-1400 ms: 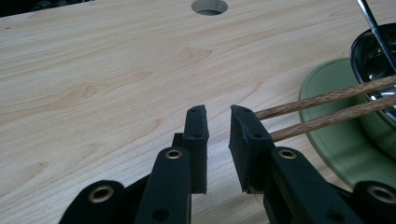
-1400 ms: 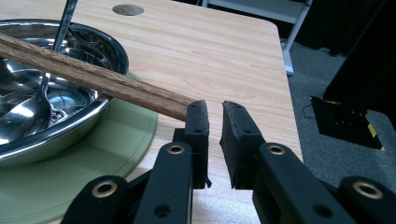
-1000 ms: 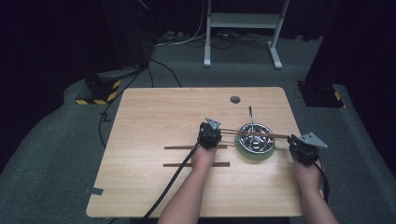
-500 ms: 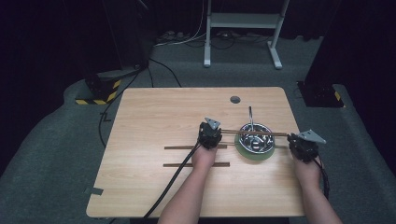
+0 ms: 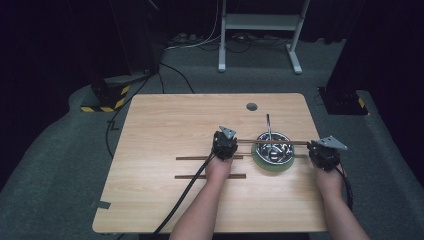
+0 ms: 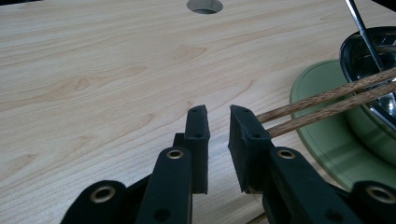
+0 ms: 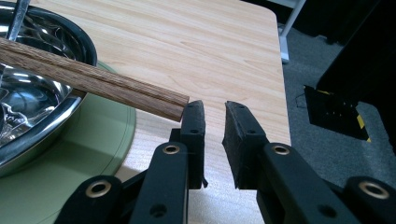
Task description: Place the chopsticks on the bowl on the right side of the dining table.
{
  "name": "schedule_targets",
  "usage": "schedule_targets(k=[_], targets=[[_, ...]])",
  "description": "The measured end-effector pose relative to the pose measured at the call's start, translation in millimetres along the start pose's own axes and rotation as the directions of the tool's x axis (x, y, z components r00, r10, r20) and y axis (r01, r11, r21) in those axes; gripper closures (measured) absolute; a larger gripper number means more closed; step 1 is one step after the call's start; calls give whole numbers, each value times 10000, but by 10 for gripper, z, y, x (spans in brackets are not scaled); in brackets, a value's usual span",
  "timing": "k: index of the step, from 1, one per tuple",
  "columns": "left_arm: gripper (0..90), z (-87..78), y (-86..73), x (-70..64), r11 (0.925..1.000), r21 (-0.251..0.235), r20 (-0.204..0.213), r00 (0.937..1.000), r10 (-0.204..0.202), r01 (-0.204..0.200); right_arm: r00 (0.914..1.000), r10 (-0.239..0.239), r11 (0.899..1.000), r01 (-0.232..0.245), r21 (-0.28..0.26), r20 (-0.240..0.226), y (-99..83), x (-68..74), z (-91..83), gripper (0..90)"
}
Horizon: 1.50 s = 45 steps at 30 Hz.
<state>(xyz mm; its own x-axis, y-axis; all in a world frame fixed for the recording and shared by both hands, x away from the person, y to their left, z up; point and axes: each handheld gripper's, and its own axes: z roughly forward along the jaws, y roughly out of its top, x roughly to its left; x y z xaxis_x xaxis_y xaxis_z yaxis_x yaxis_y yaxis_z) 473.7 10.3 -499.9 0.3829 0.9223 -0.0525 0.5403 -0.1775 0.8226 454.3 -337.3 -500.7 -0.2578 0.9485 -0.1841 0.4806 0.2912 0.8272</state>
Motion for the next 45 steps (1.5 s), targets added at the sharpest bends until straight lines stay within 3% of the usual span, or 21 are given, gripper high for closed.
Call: schedule_targets(k=[16, 27, 31, 33, 36, 40, 45], targets=[[767, 4, -9, -16, 9999, 72, 13, 10000, 69, -69, 10000, -28, 10000, 28, 18, 8, -2, -28, 26, 748], [745, -53, -4, -1, 10000, -52, -81, 10000, 12, -13, 10000, 21, 9999, -21, -114, -4, 21, -23, -85, 724], [737, -148, -60, -11, 9999, -141, -455, 9989, 79, -86, 10000, 6, 9991, -6, -419, -7, 3, -4, -179, 722], [698, -219, -119, -59, 9993, -209, -785, 9965, 296, -313, 9999, 47, 9985, -53, -542, -116, -23, 6, -227, 722], [647, -290, -196, -168, 9967, -412, -753, 9949, 666, -698, 9998, -43, 9988, 34, -482, -194, -54, 36, -258, 717], [610, -254, -191, -236, 9979, -370, -448, 9977, 510, -527, 9994, -233, 9988, 221, -443, -274, -80, 72, -229, 705], [613, -196, -150, -250, 9974, -328, -420, 9971, 632, -646, 9994, -230, 9994, 224, -254, -245, -72, 81, -168, 692]])
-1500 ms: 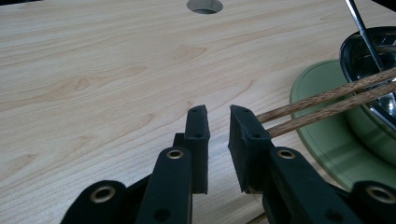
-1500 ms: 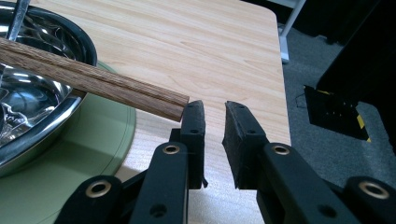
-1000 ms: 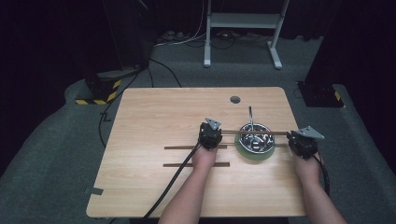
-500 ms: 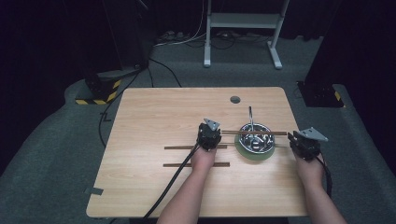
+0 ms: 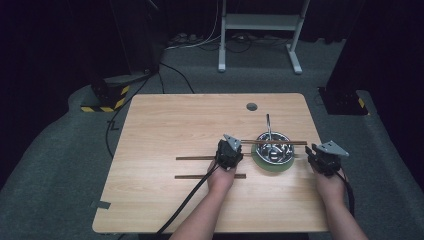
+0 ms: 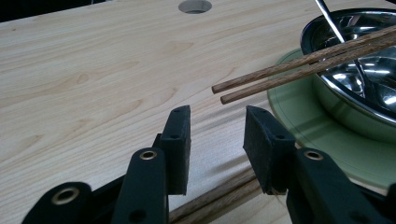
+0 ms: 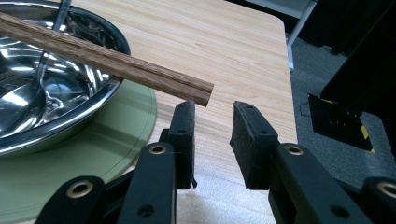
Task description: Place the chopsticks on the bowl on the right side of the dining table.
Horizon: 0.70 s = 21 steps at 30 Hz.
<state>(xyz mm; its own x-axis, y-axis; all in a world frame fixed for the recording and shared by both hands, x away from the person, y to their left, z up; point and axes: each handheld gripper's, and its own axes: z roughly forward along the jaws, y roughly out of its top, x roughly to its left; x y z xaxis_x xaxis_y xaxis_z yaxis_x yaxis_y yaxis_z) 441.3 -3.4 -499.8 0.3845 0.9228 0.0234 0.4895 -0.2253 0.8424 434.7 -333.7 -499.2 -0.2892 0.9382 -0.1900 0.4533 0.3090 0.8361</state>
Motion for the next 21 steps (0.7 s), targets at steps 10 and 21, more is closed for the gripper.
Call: schedule_targets(k=[10, 21], targets=[[633, 60, 33, 23, 9999, 125, 65, 9999, -89, 89, 10000, -14, 9999, 14, 169, -19, 14, -14, 94, 689], [624, -7, 10, -10, 9999, 116, 152, 9998, 96, -98, 9998, -192, 9997, 193, 135, -40, 18, 22, 5, 673]])
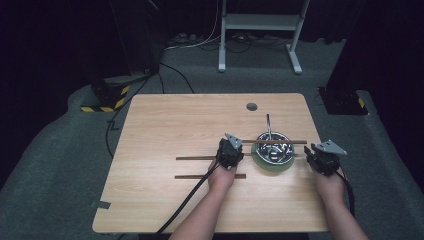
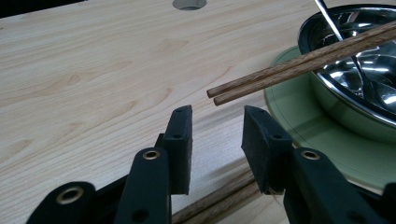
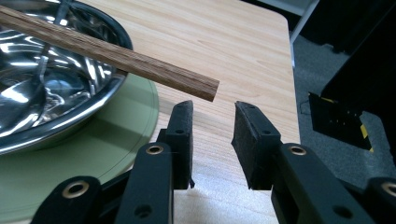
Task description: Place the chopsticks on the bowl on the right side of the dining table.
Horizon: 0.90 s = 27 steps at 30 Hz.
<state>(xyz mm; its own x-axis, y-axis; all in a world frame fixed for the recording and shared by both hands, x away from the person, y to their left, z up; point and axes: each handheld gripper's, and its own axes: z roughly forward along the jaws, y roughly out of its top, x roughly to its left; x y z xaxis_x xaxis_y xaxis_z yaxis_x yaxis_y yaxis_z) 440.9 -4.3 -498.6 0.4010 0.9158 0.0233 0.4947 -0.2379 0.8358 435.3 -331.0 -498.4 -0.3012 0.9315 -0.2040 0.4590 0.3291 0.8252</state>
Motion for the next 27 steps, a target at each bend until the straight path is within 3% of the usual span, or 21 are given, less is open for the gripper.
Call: schedule_targets(k=[6, 11, 15, 19, 20, 21, 24, 27], targets=[[604, -235, -65, 52, 9995, -213, 195, 9995, 252, -248, 9997, -90, 9991, 82, -415, -209, -13, 76, -224, 649], [558, -520, -232, 146, 9988, -277, 572, 9975, 413, -398, 9971, -332, 9980, 294, -555, -680, -84, 310, -447, 625], [510, -778, -439, 306, 9987, -85, 893, 9947, 509, -503, 9897, -382, 9985, 325, -436, -1378, -153, 550, -565, 600], [449, -1077, -669, 544, 9985, 58, 894, 9945, 543, -550, 9750, -463, 9989, 437, -170, -2174, -210, 808, -629, 564], [434, -1137, -713, 604, 9985, 109, 880, 9947, 533, -545, 9661, -478, 9988, 493, -6, -2535, -236, 889, -633, 554], [417, -1239, -792, 706, 9986, 148, 787, 9957, 491, -504, 9602, -459, 9986, 513, 126, -2754, -250, 939, -630, 539], [376, -1442, -1026, 1006, 9977, 494, 519, 9976, 448, -474, 9316, -363, 9959, 639, 645, -3616, -314, 1152, -590, 490], [353, -1616, -1306, 1350, 9957, 929, 280, 9996, -93, 66, 9200, -417, 9888, 940, 1161, -3896, -319, 1284, -552, 447]])
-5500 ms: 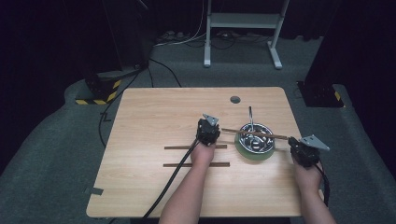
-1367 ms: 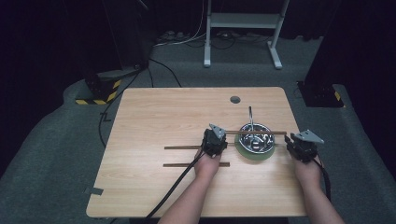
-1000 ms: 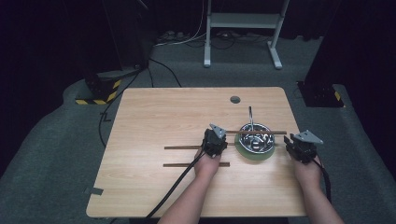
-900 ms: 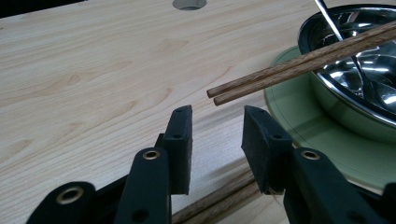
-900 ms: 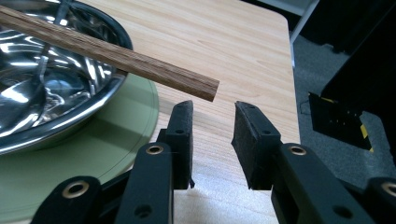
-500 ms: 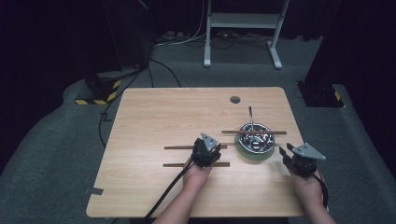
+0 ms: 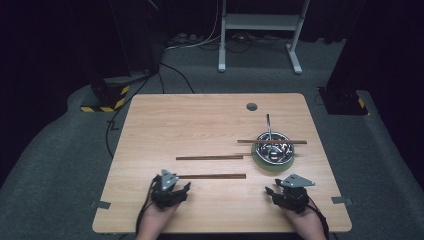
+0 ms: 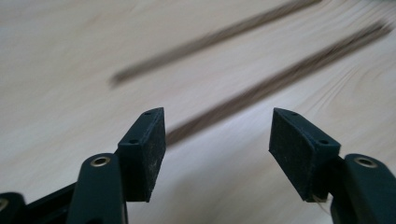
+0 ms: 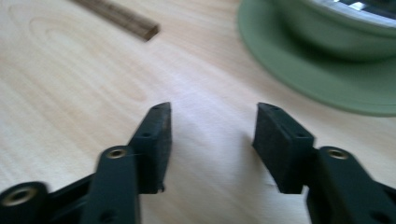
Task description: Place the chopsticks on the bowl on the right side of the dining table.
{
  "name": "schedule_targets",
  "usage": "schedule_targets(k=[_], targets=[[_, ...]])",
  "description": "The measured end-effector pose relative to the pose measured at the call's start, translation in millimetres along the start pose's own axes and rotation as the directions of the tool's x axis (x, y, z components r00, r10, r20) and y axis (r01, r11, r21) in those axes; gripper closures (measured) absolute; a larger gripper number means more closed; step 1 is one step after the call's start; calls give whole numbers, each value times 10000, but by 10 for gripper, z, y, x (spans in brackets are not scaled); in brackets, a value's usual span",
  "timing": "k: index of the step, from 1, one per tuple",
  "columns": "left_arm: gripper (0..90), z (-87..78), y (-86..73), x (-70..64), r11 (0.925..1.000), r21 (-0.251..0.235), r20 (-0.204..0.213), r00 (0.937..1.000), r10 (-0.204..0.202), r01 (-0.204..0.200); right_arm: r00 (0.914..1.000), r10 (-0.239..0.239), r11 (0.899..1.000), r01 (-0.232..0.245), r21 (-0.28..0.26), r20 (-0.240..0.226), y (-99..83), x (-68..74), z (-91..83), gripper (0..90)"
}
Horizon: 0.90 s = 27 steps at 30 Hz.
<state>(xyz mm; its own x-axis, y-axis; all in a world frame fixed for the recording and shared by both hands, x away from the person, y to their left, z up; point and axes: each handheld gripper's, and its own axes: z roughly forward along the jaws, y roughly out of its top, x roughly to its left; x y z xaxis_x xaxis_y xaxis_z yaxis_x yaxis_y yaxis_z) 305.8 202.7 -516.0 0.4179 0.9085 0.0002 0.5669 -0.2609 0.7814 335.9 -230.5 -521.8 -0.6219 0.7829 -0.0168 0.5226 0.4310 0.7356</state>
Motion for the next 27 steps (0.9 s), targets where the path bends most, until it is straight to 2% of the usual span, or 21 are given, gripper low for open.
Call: schedule_targets(k=[1, 2, 4, 5, 7, 8, 9, 11, 16, 27], targets=[[340, -41, -76, 106, 9997, 157, -113, 9998, -172, 174, 10000, -17, 10000, 17, 62, -65, 8, 30, 10, 432], [330, -81, -135, 205, 9994, 297, -261, 9995, -170, 177, 9998, -79, 9999, 80, 71, -184, 14, 47, 20, 403], [314, -141, -223, 364, 9988, 488, -660, 9978, 27, 5, 9995, -144, 9998, 147, 122, -285, 19, 69, 27, 379], [304, -153, -257, 432, 9986, 519, -687, 9976, 16, 20, 9994, -147, 9998, 151, 124, -301, 19, 70, 28, 378], [225, -147, -285, 557, 9973, 528, -335, 9982, -497, 514, 9996, -119, 9998, 122, 131, -243, 21, 69, 31, 359], [208, -147, -283, 590, 9959, 455, -279, 9967, -768, 780, 9998, -84, 9999, 86, 139, -190, 24, 69, 36, 354], [212, -142, -278, 614, 9954, 425, -220, 9962, -849, 857, 9999, 1, 9999, 1, 148, -129, 30, 76, 42, 351], [212, -137, -277, 616, 9949, 401, -208, 9956, -918, 925, 9999, 138, 9998, -138, 148, 21, 41, 85, 55, 349], [219, -151, -289, 554, 9975, 525, -399, 9982, -442, 463, 9992, 292, 9995, -296, 124, 267, 53, 91, 72, 347], [238, -162, -301, 545, 9968, 472, -473, 9969, -630, 653, 9992, 310, 9994, -314, 142, 270, 47, 91, 63, 335]])
